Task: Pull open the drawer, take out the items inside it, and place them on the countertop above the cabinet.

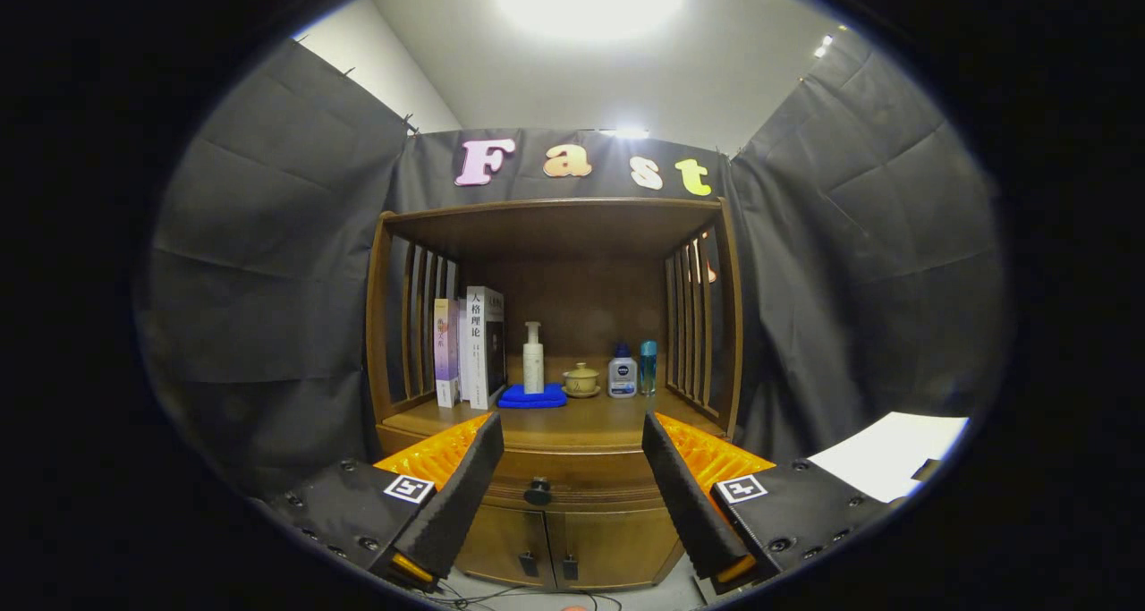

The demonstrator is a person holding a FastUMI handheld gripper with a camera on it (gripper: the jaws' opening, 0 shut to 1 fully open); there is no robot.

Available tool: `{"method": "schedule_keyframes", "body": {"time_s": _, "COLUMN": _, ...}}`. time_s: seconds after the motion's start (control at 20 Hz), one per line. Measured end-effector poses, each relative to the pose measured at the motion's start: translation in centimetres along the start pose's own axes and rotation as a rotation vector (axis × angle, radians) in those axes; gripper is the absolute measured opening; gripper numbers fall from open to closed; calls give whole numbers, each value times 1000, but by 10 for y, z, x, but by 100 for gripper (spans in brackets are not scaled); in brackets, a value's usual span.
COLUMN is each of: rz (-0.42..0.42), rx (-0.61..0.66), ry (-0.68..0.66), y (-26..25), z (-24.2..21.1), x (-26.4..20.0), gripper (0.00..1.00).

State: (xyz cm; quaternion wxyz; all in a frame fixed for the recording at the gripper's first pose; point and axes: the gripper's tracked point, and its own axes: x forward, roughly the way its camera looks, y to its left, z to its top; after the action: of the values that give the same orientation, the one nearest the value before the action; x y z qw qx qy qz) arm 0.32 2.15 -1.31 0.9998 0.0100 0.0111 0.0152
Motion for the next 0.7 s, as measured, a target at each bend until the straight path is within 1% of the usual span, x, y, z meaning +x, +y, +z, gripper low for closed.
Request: {"method": "schedule_keyframes", "body": {"time_s": 0.7, "rz": -3, "rx": 38, "ry": 8, "y": 1, "z": -12, "x": 5, "gripper": 99}}
